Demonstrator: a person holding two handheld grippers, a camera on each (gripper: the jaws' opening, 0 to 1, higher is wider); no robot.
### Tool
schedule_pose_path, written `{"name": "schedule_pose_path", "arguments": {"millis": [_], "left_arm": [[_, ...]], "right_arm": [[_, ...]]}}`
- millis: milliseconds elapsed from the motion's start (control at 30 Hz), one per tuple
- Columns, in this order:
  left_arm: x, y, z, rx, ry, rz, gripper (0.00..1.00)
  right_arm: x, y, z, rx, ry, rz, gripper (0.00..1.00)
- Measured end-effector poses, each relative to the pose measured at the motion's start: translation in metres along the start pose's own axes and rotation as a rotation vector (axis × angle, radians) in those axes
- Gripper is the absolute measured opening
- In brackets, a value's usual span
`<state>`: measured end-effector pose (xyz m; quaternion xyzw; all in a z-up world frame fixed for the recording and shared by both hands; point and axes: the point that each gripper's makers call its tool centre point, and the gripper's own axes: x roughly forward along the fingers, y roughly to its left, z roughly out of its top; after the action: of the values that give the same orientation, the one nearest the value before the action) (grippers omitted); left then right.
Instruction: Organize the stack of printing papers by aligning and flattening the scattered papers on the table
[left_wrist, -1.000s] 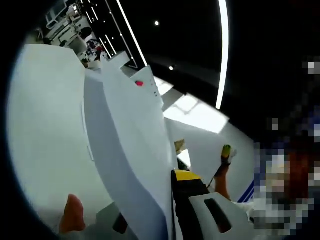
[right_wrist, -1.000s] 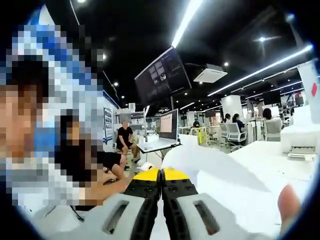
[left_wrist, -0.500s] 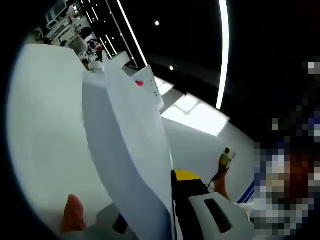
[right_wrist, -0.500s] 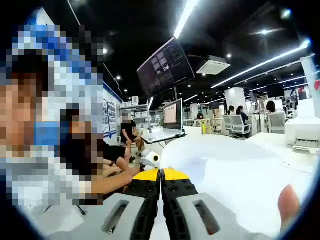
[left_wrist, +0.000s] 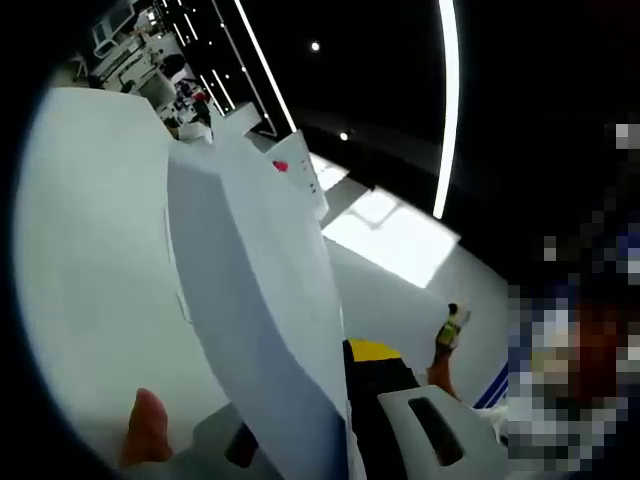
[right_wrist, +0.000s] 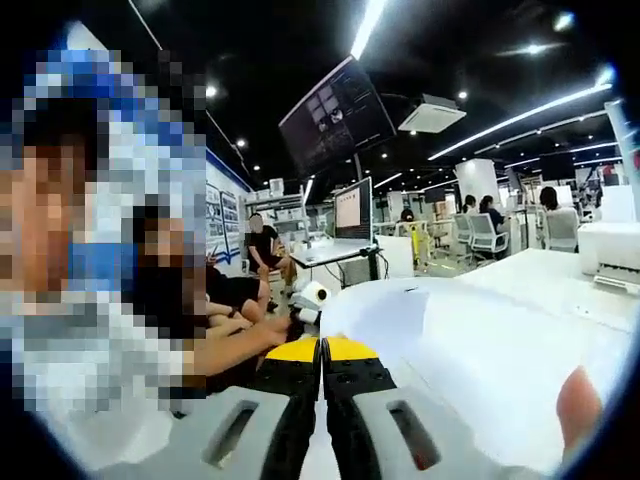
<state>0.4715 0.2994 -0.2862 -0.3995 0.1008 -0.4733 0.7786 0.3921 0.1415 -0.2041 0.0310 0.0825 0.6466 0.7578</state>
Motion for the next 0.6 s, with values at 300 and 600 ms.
{"name": "schedule_pose_path", "arguments": {"millis": [300, 600], "left_arm": [[0.001, -0.002, -0.002, -0.001, -0.001, 0.0, 0.06], [0.0, -0.001, -0.002, -0.002, -0.001, 0.001, 0.06]], "right_arm": [[-0.003, 0.008, -0.019, 0.022, 0.06, 0.036, 0.0], [-0.008, 0.008, -0.031, 0.038, 0.099, 0.047, 0.0]]}}
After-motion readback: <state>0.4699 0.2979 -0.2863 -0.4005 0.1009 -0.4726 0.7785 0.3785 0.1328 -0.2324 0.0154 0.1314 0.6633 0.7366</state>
